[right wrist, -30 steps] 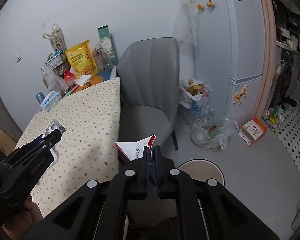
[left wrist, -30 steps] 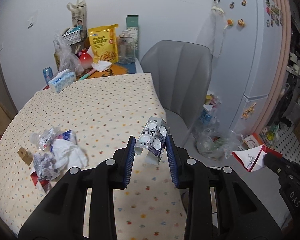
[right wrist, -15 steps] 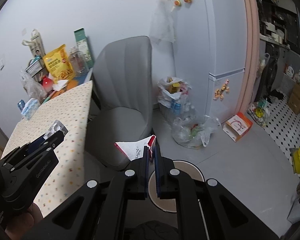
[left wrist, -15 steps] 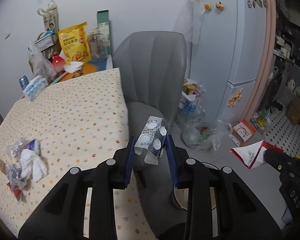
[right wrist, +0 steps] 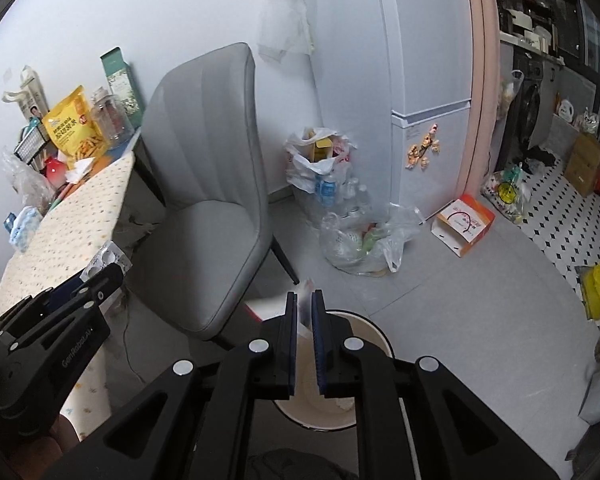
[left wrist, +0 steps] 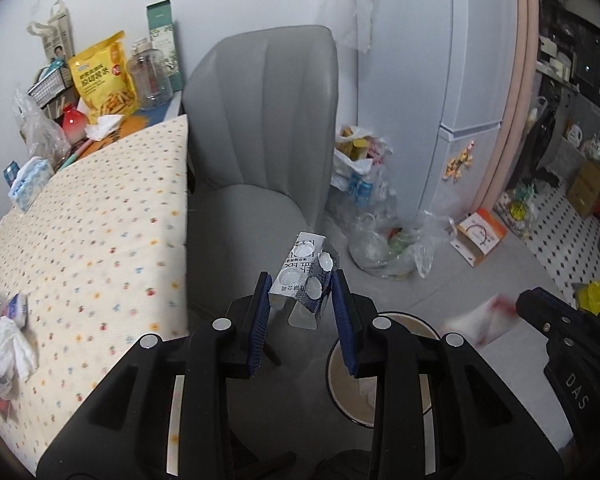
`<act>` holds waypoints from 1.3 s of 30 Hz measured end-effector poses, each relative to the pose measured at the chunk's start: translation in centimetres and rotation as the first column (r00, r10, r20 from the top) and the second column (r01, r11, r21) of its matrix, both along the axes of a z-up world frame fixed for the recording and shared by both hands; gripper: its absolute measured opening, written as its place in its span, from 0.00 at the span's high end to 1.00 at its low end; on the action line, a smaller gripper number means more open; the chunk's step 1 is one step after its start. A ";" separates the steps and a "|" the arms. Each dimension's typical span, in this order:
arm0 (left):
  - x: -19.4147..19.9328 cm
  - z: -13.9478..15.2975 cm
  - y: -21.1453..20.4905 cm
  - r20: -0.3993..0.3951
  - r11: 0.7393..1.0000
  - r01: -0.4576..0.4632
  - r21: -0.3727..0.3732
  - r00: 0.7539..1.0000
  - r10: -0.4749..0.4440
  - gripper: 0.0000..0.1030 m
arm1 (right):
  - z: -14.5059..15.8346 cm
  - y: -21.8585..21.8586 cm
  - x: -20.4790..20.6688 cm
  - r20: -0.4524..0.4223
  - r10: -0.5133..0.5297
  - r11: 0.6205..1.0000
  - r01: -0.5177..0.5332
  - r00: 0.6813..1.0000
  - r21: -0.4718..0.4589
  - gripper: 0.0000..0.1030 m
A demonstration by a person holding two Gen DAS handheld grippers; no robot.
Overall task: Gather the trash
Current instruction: 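Carry the blister pack and paper scrap in both grippers to the trash bin, then open the right gripper to drop the paper while the left drops the blister pack into the bin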
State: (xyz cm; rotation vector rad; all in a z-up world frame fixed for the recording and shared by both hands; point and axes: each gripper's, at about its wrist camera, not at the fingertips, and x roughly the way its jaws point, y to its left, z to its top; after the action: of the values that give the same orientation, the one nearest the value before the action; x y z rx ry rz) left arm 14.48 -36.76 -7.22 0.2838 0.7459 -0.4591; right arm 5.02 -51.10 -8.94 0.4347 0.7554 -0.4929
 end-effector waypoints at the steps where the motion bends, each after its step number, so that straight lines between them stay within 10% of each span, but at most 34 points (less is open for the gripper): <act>1: 0.1 -0.2 -0.3 -0.003 1.000 0.003 0.004 1.000 -0.003 0.70 | -0.2 -0.2 0.1 -0.003 -0.008 1.000 0.008 1.000 -0.008 0.64; 2: 0.2 -0.4 -0.5 -0.007 1.000 0.006 0.007 1.000 -0.006 0.70 | -0.3 -0.3 0.0 0.000 -0.015 1.000 0.015 1.000 -0.017 0.50; 26: -3.1 -3.2 -7.6 -0.073 0.984 0.177 0.012 0.982 -0.176 0.69 | -0.2 -4.8 -6.9 -0.066 -0.205 0.972 0.195 0.977 -0.134 0.23; 39: -2.8 -1.0 -6.1 -0.024 0.987 0.161 -0.013 0.987 -0.161 0.11 | 1.0 -4.1 -7.4 -0.040 -0.215 0.967 0.207 0.976 -0.149 0.19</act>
State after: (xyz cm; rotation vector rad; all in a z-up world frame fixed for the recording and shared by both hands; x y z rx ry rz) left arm 11.64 -42.86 -8.23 0.3306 0.7472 -0.6205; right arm -2.35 -55.21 -7.99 0.3699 0.7247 -0.7576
